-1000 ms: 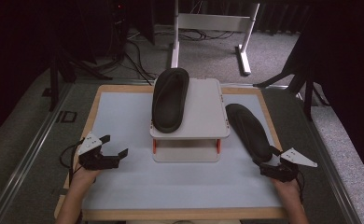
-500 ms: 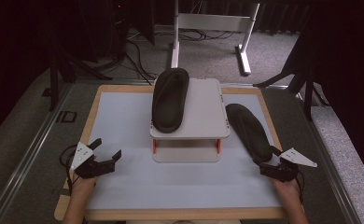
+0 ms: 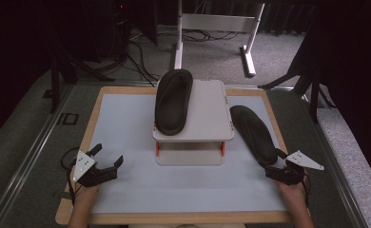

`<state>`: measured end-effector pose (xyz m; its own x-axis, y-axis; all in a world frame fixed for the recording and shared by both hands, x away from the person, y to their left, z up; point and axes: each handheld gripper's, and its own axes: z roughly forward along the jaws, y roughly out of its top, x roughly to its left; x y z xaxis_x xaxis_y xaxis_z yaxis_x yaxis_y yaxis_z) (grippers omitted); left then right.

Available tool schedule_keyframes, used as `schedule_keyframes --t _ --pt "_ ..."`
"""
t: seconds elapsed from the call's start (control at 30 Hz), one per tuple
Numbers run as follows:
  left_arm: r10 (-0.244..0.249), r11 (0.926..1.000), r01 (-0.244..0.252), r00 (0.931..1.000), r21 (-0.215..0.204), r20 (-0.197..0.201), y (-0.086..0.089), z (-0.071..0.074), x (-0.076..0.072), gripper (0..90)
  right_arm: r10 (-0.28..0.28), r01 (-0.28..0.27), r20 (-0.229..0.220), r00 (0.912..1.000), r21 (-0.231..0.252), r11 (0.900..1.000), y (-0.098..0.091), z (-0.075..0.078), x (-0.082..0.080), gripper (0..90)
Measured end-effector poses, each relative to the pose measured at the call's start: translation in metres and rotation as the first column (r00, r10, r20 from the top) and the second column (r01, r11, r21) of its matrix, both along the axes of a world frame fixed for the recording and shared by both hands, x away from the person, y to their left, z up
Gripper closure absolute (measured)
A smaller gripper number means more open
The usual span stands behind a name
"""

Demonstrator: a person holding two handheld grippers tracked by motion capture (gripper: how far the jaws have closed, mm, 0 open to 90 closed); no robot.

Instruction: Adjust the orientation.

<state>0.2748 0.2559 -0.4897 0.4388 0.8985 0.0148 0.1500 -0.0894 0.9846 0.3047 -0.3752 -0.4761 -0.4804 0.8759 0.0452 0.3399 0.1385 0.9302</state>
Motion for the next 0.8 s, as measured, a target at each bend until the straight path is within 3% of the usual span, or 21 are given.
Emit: schedule_keyframes --t 0.23,0.6,0.63,0.77,0.8 --pt "-0.003 1.0000 0.003 1.0000 0.001 -0.002 0.000 0.000 0.000 7.4 0.046 -0.048 -0.092 0.9947 -0.019 0.9987 -0.003 0.005 0.004 14.9" --pt "0.002 1.0000 -0.002 1.0000 -0.001 -0.005 -0.001 0.000 0.000 7.4 0.078 -0.091 -0.178 0.9809 -0.070 0.9934 -0.010 0.019 0.009 16.7" --pt "0.003 1.0000 -0.003 1.0000 -0.001 -0.005 -0.001 0.000 0.000 7.4 0.089 -0.109 -0.202 0.9754 -0.093 0.9897 -0.010 0.023 0.011 16.7" --pt "0.002 1.0000 -0.002 1.0000 0.000 -0.004 -0.001 0.000 0.000 7.4 0.099 -0.130 -0.231 0.9679 -0.121 0.9841 -0.009 0.028 0.015 17.3" --pt "0.003 1.0000 -0.003 1.0000 -0.003 -0.007 0.000 0.000 0.000 7.4 0.111 -0.151 -0.255 0.9607 -0.143 0.9782 -0.007 0.034 0.019 17.3"
